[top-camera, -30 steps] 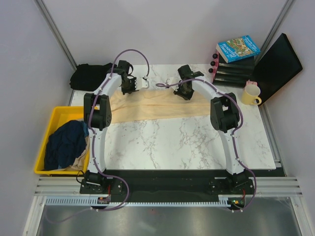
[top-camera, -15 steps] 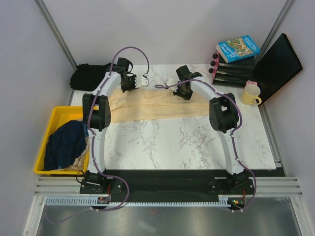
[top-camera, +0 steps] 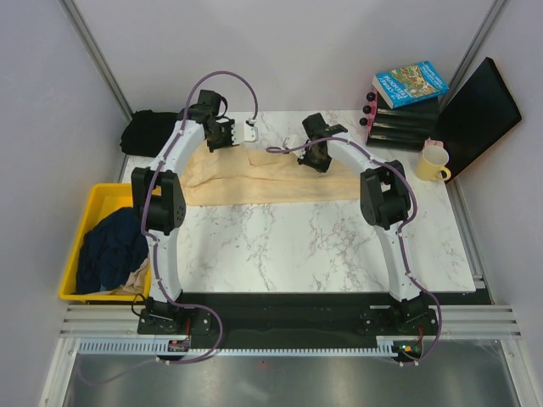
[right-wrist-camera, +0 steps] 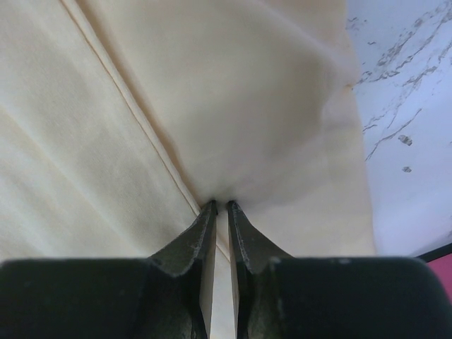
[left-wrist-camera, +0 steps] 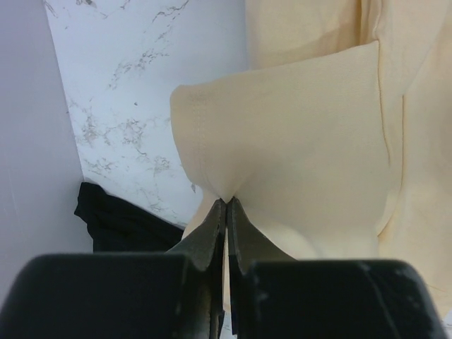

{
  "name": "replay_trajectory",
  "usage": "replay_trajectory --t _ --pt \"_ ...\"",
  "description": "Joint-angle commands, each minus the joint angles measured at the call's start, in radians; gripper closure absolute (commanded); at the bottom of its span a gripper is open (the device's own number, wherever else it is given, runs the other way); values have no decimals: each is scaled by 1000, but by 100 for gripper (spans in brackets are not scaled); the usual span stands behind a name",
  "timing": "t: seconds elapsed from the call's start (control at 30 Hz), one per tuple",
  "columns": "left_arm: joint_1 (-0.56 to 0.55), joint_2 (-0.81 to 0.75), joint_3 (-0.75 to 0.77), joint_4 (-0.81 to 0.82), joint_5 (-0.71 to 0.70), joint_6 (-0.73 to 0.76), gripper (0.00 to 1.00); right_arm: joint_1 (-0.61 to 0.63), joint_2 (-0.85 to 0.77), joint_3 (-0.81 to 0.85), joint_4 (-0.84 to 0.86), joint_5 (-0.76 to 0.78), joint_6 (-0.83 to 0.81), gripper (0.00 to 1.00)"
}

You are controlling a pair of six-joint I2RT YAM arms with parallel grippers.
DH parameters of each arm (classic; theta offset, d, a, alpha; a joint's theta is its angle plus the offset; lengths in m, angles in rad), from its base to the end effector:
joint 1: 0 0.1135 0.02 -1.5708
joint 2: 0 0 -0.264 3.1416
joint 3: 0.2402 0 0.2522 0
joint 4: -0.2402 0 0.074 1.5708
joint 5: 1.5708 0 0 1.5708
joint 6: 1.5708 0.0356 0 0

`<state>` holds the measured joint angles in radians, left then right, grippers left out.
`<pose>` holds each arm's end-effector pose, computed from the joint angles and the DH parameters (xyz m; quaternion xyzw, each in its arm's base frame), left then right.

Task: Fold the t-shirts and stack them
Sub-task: Fold the other side of the tshirt into a rectangle

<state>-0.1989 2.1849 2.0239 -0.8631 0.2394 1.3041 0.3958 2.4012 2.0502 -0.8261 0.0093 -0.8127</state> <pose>0.4689 -0.1031 0.2565 0.6762 0.6765 0.0428 0.2885 0.4685 0.1954 0.1625 -0.5564 0.8075 -0.0449 0.1904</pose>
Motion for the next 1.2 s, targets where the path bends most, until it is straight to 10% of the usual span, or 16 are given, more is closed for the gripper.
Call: replay_trajectory --t 0.0,0.7,1.17 --pt "-2 -37 -17 15 -25 29 94 18 84 -9 -13 -62 10 81" --pt "-11 -59 -53 -25 -72 46 98 21 76 -10 -15 -52 17 82" --pt "-20 -119 -113 -373 47 123 98 21 53 -32 -15 -42 1 82"
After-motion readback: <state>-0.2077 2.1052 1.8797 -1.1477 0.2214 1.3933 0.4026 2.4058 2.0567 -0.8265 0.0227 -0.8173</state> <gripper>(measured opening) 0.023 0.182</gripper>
